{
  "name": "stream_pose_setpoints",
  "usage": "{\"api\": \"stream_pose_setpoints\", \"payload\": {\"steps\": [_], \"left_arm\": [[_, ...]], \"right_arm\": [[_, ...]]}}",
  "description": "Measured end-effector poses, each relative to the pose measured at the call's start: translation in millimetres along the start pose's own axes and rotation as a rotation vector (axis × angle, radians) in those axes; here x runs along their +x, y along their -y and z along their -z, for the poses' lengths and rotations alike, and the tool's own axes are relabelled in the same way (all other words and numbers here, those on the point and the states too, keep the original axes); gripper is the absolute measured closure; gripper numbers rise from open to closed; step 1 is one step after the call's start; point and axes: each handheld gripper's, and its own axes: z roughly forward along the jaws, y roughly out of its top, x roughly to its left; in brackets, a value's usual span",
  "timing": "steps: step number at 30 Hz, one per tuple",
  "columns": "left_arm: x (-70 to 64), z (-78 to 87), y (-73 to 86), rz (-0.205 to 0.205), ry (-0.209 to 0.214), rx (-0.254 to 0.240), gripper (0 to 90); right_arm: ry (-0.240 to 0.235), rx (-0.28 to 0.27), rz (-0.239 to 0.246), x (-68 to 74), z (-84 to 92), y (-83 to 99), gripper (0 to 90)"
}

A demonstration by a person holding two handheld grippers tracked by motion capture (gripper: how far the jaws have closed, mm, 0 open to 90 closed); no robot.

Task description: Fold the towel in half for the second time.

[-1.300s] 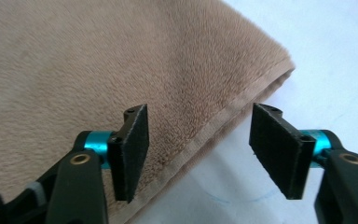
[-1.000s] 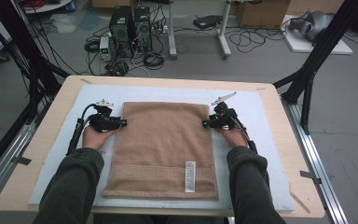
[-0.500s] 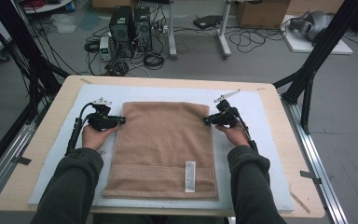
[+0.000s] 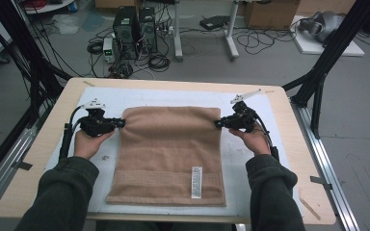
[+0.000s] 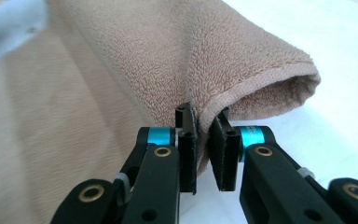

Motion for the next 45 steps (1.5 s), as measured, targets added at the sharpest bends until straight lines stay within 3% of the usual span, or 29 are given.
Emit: {"api": "stream_pose_setpoints", "payload": {"steps": [4,10,13,16,19,21,25,30,33,38,41,45], "left_arm": [[-14.5,17.2,17.7,-0.026,0.030,-0.011,83.9],[-34.0,29.7,51.1,-0.075,0.054,0.051,83.8],[-38.1,31.9,66.5,-0.075,0.074,0.069,83.8],[-38.2,28.5,76.0,-0.061,0.086,0.079,83.2],[-37.5,29.3,75.8,-0.061,0.072,0.072,78.5],[-36.0,30.8,74.8,-0.066,0.053,0.084,69.0],[-33.4,37.0,70.2,-0.062,0.046,0.081,57.0],[-29.1,43.6,57.5,-0.069,0.032,0.058,50.7],[-25.8,43.2,45.7,-0.068,0.023,0.039,49.7],[-16.1,29.6,28.8,-0.058,0.002,0.025,49.4],[-10.2,15.3,26.2,-0.042,-0.009,0.035,47.5],[-3.6,-6.1,26.1,-0.017,-0.017,0.071,46.1]], "right_arm": [[-0.041,0.003,0.018,18.9,11.2,10.0,82.5],[-0.107,0.057,0.014,41.9,9.9,41.3,81.9],[-0.136,0.056,0.006,48.3,6.2,58.4,81.8],[-0.134,0.075,-0.017,47.6,-1.1,72.1,80.9],[-0.138,0.075,-0.035,43.1,-6.2,78.5,73.7],[-0.130,0.065,-0.034,42.2,-3.6,77.3,65.4],[-0.082,0.053,-0.027,39.6,8.2,70.4,51.6],[-0.025,0.010,-0.030,33.9,24.8,57.0,44.1],[-0.003,-0.003,-0.023,30.6,25.7,46.3,42.9],[0.026,0.010,-0.018,21.2,10.4,28.4,42.0],[0.030,0.012,-0.016,16.2,-2.2,26.2,40.0],[0.024,0.062,-0.025,9.6,-21.9,29.3,38.0]]}}
